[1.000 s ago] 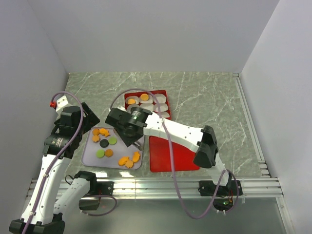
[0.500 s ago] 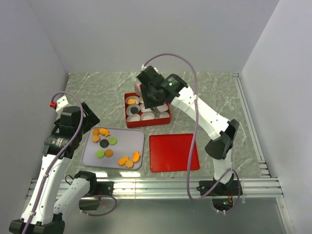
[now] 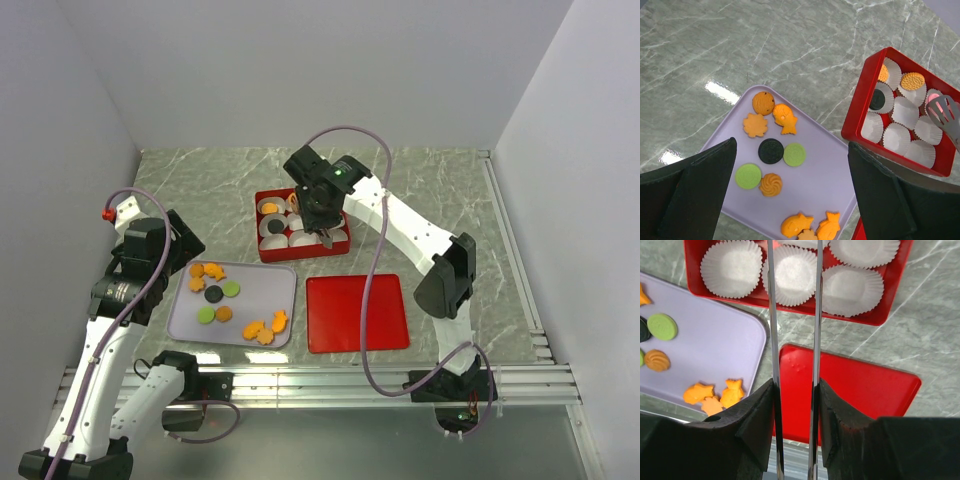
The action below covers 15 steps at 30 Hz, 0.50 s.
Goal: Pack the cookies
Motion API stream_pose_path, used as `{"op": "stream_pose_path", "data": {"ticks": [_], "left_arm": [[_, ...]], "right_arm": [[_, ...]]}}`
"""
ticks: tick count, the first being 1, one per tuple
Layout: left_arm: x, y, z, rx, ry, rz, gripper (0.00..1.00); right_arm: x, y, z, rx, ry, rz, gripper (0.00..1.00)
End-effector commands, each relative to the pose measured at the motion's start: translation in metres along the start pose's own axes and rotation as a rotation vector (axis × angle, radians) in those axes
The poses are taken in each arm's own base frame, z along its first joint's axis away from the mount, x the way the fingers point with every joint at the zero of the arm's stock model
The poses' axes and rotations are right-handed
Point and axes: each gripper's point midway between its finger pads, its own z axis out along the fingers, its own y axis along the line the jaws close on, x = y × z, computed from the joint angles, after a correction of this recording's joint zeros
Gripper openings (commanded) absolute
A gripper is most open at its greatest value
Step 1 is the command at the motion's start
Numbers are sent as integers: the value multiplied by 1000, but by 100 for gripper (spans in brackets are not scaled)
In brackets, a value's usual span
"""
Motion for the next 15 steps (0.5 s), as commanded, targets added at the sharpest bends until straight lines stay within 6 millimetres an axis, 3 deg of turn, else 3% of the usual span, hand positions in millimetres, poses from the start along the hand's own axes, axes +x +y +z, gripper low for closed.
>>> {"op": "stream_pose_path", "data": {"ticks": [1,15], "left_arm": [[-4,-1,1,9,-24,2,99],[-4,-1,1,10,-21,4,99]], "right_arm": [[-13,6,4,-26,-38,23,37],[-7,4,31,-3,5,28,39]]}}
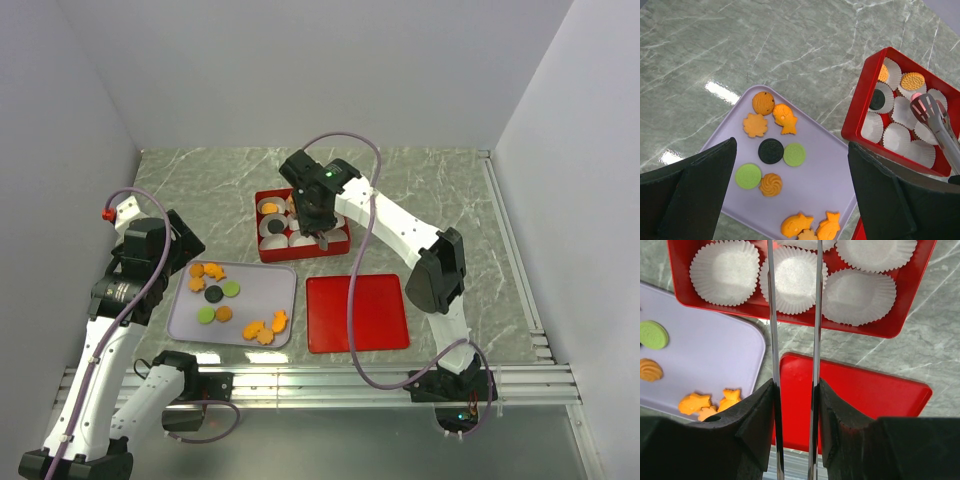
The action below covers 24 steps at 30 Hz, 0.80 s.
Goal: Pack the cookies
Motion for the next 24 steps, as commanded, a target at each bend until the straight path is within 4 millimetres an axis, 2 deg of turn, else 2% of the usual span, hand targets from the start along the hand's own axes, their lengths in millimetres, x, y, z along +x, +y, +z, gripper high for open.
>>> {"op": "stream_pose_path", "data": {"ticks": [1,15,24], "left_arm": [[-5,-1,1,12,-25,1,99],[-5,0,-1,11,-29,-2,100],[-6,0,-1,7,-34,-6,99]], "right_arm": [[-10,-1,-1,-4,-38,28,40],[-6,-10,-2,28,-36,34,50],[-17,-11,-22,15,-77,40,51]]}}
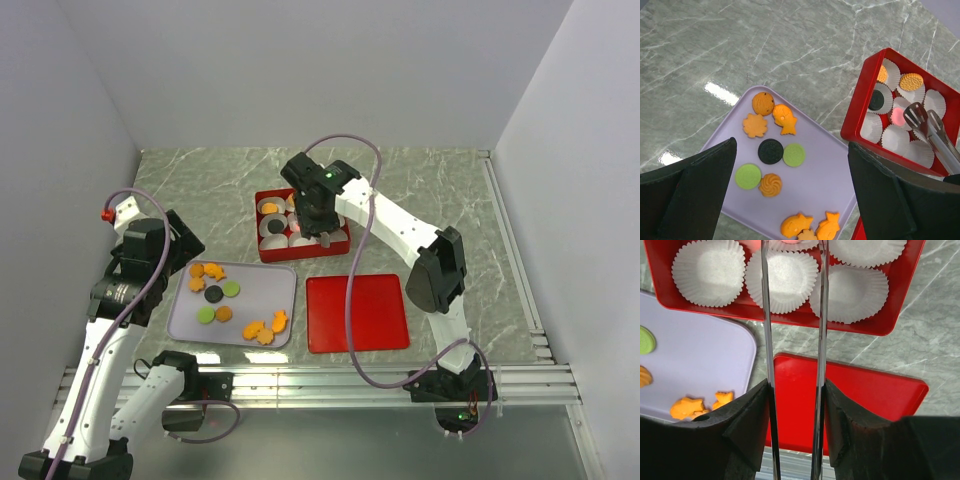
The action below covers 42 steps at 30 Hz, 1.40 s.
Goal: Pack the cookies
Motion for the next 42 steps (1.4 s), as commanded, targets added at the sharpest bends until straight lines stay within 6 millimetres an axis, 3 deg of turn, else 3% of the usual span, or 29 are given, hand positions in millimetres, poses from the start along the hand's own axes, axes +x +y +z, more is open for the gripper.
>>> {"op": "stream_pose_path", "data": {"ticks": [1,9,15,19,23,30,42], "left_arm": [[-5,1,0,2,-29,-2,99],[-4,1,1,-2,-25,-1,99],[-4,1,1,0,-22,-3,99],[-4,0,0,2,-24,-8,99],[-4,1,0,0,-24,-9,100],[-4,0,0,0,-19,-7,99],[-4,0,-1,4,-23,-8,99]], "right_arm": [[-23,-3,-36,-30,-104,33,51],[-18,14,-78,-105,-167,9,51],[18,50,-102,-142,-175,-141,51],[62,92,-115,-224,-172,-276,51],[102,114,-107,-261,-123,-364,51],[146,153,-105,-336,-79,-487,51],[184,185,-85,-334,-7,-612,52]]}}
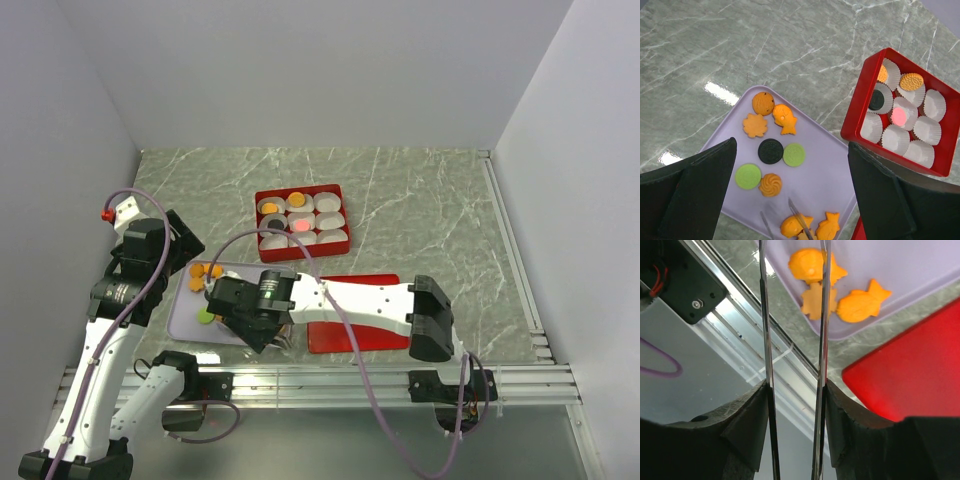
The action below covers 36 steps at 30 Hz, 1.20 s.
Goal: Pack the cookies
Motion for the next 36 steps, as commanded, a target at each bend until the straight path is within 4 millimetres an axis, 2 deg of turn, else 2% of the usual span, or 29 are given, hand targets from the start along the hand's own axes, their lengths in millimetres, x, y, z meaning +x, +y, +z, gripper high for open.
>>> {"op": "stream_pose_path", "data": {"ticks": [1,10,15,21,24,26,36], "left_arm": [[-3,0,-1,3,-21,-6,99],[-4,0,-2,8,-23,-7,99],[-4,-1,-3,16,-27,-5,99],[-5,-1,-4,17,-31,-2,99],[-5,-1,-4,18,-33,-3,99],[-6,-2,-4,20,-33,0,99],[-4,-4,-4,30,-27,5,99]], "right_arm": [[-16,13,-7,-33,-49,-24,52],[-24,19,6,-2,-28,-45,53],[-24,12,13,52,-10,-39,53],[-19,2,11,86,-1,-21,53],[-26,0,-2,72,-58,-1,53],[-29,-1,-3,59,-63,16,54],[-39,5,13,54,-32,-5,54]]}}
